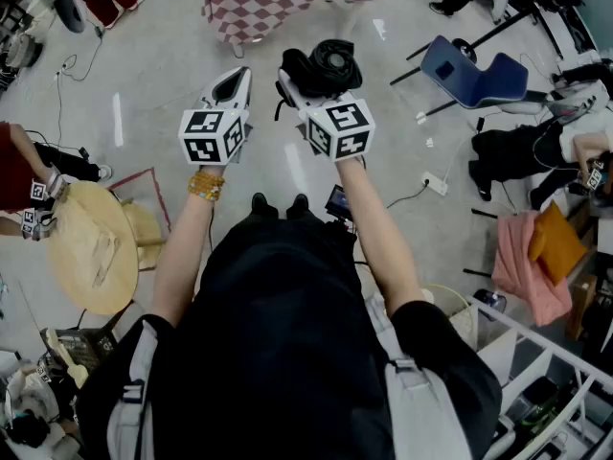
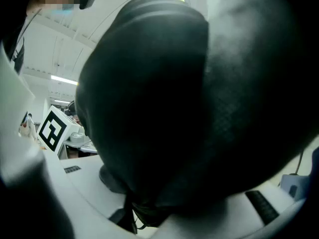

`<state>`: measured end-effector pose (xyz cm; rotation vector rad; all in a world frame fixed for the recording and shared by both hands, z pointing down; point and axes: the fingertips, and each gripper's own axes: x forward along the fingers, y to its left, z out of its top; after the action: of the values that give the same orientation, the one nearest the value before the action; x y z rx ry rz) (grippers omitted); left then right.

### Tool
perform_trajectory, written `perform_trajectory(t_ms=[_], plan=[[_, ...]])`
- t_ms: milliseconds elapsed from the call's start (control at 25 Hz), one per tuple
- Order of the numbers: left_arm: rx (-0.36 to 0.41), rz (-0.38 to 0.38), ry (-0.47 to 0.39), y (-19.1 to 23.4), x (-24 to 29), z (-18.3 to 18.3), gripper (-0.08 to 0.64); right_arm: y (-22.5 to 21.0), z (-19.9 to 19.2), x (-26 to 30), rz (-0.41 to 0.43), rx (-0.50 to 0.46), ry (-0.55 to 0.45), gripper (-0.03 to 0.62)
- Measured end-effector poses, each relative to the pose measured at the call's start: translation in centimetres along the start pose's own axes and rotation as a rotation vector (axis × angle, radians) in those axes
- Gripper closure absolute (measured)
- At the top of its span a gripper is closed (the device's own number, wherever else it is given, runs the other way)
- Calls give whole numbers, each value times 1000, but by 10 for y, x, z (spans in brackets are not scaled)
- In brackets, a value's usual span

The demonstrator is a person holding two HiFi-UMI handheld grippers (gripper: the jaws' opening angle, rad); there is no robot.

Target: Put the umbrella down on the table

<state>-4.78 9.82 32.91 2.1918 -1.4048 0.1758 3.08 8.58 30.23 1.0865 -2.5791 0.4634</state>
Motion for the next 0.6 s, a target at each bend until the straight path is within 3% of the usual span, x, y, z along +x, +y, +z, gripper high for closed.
perform_trajectory(t_ms=[200, 600], plan=[[8, -17, -16, 7, 8, -2, 546, 2, -1, 13, 2, -33, -13, 394], [8, -52, 20, 46, 9, -16, 546, 14, -13, 63, -38, 19, 9, 393]])
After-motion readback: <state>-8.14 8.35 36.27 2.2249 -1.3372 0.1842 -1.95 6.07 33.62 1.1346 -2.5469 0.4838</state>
